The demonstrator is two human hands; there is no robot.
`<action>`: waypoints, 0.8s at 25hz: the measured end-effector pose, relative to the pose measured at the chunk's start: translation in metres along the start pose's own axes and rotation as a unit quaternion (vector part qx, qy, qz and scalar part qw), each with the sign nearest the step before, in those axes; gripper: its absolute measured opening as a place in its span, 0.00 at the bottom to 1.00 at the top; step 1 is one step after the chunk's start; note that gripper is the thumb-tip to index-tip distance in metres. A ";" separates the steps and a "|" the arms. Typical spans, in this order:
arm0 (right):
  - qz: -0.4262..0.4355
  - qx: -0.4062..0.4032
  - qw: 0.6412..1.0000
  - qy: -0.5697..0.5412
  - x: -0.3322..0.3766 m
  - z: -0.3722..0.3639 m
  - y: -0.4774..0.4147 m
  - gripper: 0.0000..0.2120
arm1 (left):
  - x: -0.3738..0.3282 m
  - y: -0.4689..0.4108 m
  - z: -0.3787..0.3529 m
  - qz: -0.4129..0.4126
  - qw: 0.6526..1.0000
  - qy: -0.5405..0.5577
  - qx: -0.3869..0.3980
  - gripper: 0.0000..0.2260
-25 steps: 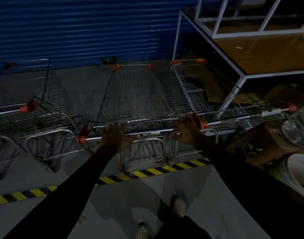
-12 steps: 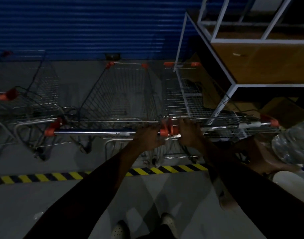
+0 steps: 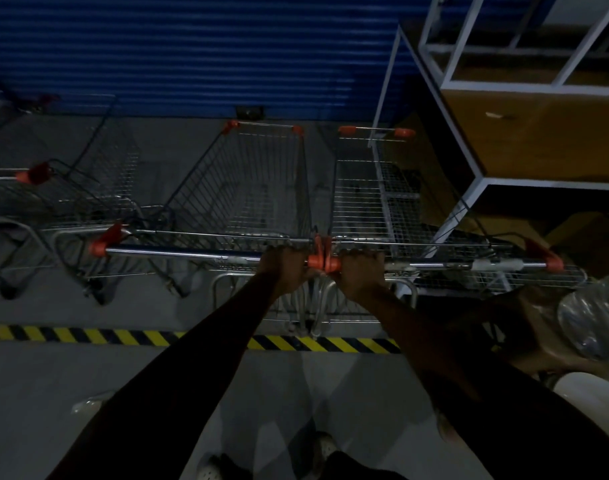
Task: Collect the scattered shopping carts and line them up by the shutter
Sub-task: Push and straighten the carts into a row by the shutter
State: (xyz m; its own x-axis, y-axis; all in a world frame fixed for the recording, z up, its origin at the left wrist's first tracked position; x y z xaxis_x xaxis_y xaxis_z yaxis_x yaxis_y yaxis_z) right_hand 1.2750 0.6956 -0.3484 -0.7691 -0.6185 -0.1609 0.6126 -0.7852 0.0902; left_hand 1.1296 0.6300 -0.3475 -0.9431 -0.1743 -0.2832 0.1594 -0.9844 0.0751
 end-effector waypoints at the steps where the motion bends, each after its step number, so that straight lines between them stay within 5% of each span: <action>1: -0.001 -0.002 1.000 0.001 0.000 0.000 0.000 0.17 | 0.001 0.000 0.000 0.001 1.000 0.005 0.000 0.24; 9: -0.014 0.034 0.999 -0.022 0.001 -0.001 -0.003 0.20 | -0.004 0.010 0.008 -0.026 0.999 0.038 -0.025 0.27; 12: -0.006 0.040 0.996 -0.074 0.011 0.009 0.002 0.39 | 0.011 0.024 0.015 -0.045 0.998 0.009 -0.047 0.35; 14: 0.024 0.001 0.994 -0.104 0.035 0.029 0.008 0.46 | 0.034 0.038 0.030 -0.042 0.997 -0.001 -0.068 0.40; 20: 0.094 -0.143 0.969 -0.176 0.180 0.105 -0.001 0.46 | 0.150 0.099 0.126 -0.014 0.980 0.003 -0.197 0.38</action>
State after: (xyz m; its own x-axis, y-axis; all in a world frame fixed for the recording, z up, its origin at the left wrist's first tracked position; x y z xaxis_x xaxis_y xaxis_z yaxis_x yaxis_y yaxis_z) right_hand 1.1169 0.5814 -0.2742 -0.6228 -0.7607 0.1826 0.7343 -0.6490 -0.1989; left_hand 0.9671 0.5094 -0.2618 -0.9472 -0.1458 -0.2855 0.2349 -0.9218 -0.3085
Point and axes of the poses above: each hand's wrist, its own y-axis away from the middle knuckle, its own z-axis out of the back of the hand, x = y × z, the point moved 5 cm from there along -y, towards the middle knuckle, and after that the axes turned 11 degrees about y, right-handed, at the moved point
